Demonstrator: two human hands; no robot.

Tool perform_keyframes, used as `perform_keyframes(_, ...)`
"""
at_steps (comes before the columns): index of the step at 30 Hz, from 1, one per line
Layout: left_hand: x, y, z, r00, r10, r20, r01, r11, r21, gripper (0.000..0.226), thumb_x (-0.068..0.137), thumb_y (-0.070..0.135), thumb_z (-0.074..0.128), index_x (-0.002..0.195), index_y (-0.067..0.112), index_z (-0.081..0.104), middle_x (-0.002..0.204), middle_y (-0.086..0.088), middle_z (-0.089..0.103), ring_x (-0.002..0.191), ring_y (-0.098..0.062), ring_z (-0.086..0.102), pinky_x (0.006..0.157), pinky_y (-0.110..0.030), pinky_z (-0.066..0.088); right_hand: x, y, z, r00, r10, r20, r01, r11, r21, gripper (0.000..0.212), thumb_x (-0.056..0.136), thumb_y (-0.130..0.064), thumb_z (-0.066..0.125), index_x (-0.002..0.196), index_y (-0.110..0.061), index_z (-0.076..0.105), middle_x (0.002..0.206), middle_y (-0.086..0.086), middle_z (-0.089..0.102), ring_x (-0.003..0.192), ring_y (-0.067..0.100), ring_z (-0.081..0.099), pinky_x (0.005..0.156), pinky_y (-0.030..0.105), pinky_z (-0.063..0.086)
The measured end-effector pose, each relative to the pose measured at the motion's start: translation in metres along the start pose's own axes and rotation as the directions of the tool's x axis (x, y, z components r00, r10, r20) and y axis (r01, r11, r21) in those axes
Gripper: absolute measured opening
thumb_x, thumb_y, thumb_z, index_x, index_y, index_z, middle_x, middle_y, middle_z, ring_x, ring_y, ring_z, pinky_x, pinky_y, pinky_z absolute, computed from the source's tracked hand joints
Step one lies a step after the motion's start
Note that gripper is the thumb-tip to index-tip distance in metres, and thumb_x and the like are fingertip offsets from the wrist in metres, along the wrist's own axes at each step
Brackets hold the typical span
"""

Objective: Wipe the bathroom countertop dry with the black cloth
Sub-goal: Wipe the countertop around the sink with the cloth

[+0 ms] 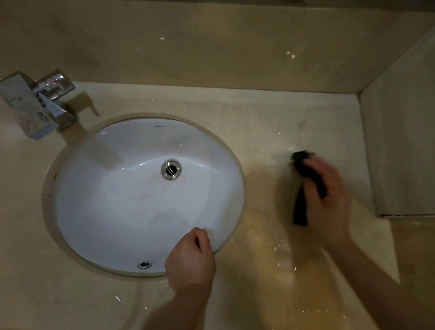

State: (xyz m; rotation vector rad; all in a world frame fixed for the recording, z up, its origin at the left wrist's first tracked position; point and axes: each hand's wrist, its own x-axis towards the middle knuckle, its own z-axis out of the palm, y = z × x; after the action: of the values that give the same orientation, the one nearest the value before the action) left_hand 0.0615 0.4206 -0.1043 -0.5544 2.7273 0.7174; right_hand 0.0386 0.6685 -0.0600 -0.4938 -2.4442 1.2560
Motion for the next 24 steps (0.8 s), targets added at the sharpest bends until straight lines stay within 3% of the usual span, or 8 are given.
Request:
perform_keyframes(3, -0.001, 0.001, 0.000, 1.000, 0.008, 0.007, -0.009, 1.000, 0.013, 0.052, 0.095, 0.041, 0.023, 0.068, 0.016, 0.059, 0.052, -0.005, 0.056, 0.051, -0.019, 0.056, 0.055, -0.033, 0.051, 0.054, 0.033, -0.038, 0.996, 0.056, -0.069, -0.062, 0.994, -0.092, 0.040, 0.093, 0.002, 0.049, 0.130, -0.010, 0.058, 0.137, 0.006, 0.055, 0.129, 0.018, 0.050, 0.114, 0.041, 0.037)
perform_keyframes(6, 0.000, 0.002, 0.000, 1.000, 0.003, 0.023, -0.004, 1.000, 0.027, 0.045, 0.097, 0.034, 0.030, 0.069, 0.015, 0.060, 0.055, -0.006, 0.058, 0.052, -0.020, 0.057, 0.054, -0.031, 0.047, 0.087, 0.056, -0.049, 0.980, 0.193, -0.056, -0.199, 0.970, -0.140, 0.043, 0.095, -0.006, 0.048, 0.135, -0.021, 0.053, 0.136, -0.004, 0.053, 0.125, 0.013, 0.049, 0.113, 0.039, 0.038)
perform_keyframes(9, 0.000, 0.002, 0.000, 1.000, -0.002, 0.025, 0.001, 1.000, 0.026, 0.044, 0.098, 0.032, 0.033, 0.068, 0.016, 0.060, 0.054, -0.006, 0.057, 0.052, -0.019, 0.056, 0.055, -0.030, 0.046, 0.090, 0.068, -0.036, 0.993, 0.120, 0.003, -0.116, 0.964, -0.241, 0.045, 0.096, -0.005, 0.048, 0.140, -0.013, 0.047, 0.139, 0.002, 0.049, 0.130, 0.019, 0.045, 0.114, 0.034, 0.033)
perform_keyframes(14, 0.000, 0.003, 0.001, 1.000, -0.014, 0.022, 0.014, 0.999, 0.030, 0.045, 0.097, 0.034, 0.032, 0.067, 0.015, 0.060, 0.053, -0.005, 0.057, 0.052, -0.020, 0.057, 0.057, -0.032, 0.051, 0.075, 0.064, -0.005, 0.994, 0.054, -0.098, -0.078, 0.963, -0.259, 0.042, 0.097, -0.007, 0.050, 0.139, -0.007, 0.050, 0.143, 0.009, 0.051, 0.133, 0.024, 0.046, 0.115, 0.037, 0.034)
perform_keyframes(24, -0.001, 0.006, -0.002, 1.000, -0.017, 0.016, 0.017, 1.000, 0.007, 0.046, 0.096, 0.035, 0.031, 0.068, 0.015, 0.060, 0.054, -0.005, 0.058, 0.053, -0.020, 0.057, 0.055, -0.031, 0.048, 0.038, 0.019, 0.066, 0.983, -0.088, 0.160, 0.120, 0.971, -0.208, 0.039, 0.098, -0.005, 0.050, 0.135, -0.014, 0.056, 0.143, -0.001, 0.052, 0.135, 0.008, 0.043, 0.111, 0.012, 0.027)
